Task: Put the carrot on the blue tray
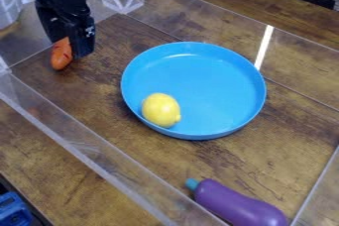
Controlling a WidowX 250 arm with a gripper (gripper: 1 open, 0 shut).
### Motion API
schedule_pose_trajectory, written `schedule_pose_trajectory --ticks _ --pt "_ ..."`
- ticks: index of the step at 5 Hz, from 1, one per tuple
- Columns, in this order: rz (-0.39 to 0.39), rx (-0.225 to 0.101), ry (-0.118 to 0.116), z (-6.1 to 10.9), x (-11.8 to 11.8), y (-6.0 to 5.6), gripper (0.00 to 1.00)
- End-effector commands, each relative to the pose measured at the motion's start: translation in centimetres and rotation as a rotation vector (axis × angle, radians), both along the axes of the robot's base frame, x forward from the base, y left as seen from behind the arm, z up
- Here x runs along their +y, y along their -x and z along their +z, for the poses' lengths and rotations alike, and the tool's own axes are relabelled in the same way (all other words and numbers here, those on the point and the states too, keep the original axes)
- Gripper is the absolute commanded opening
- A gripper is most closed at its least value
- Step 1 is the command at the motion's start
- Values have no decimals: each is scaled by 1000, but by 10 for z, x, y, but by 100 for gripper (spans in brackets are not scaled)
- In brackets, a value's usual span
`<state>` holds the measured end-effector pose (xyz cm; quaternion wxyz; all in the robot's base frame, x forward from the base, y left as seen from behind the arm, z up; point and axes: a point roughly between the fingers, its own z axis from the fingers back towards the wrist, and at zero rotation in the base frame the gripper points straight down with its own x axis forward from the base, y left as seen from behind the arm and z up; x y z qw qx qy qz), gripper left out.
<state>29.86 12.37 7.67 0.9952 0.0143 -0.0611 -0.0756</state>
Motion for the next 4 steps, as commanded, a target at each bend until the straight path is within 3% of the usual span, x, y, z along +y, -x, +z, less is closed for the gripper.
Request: schedule_pose_trajectory --ticks 1,3,4 --pt "-5 -41 -17 12 10 4 100" --pt "108 -50 -23 -13 30 -2 100" --pt "110 -62 -29 -19 35 -11 100"
